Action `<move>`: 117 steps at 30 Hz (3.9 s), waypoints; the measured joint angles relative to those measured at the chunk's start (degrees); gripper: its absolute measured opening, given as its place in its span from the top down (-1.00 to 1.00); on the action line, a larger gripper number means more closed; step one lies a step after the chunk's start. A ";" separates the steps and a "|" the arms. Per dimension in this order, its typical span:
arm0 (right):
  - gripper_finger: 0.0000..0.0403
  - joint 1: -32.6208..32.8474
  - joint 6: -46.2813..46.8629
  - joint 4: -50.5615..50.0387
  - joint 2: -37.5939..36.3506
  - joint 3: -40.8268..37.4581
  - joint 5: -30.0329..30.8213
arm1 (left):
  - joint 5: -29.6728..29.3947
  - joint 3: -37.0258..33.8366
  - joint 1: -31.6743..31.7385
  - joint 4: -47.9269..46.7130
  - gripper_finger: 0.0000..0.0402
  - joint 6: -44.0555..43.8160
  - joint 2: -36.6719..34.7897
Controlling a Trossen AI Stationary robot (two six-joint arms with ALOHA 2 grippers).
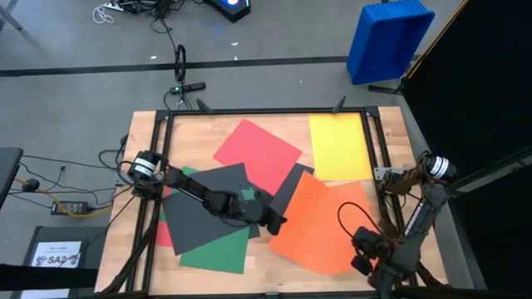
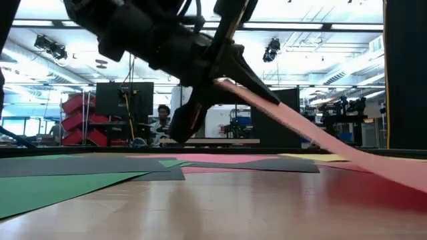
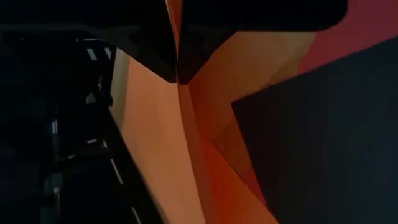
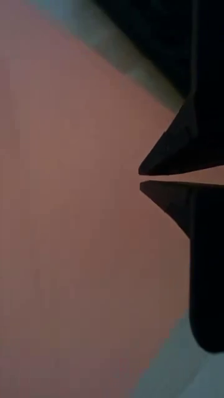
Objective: Organize paper
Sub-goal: Stack the orange colored paper on top of the orange colored papers
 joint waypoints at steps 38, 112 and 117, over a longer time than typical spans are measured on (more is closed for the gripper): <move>1.00 -3.20 -0.67 38.02 4.09 -6.61 5.90 | -26.75 3.48 -9.68 -4.26 1.00 -7.44 0.32; 1.00 1.74 0.82 35.90 0.85 -12.44 6.62 | -22.95 23.23 -10.66 -21.51 1.00 23.10 7.38; 1.00 1.37 0.84 35.84 0.81 -12.44 6.60 | -11.91 31.61 -10.64 -39.03 1.00 34.55 8.15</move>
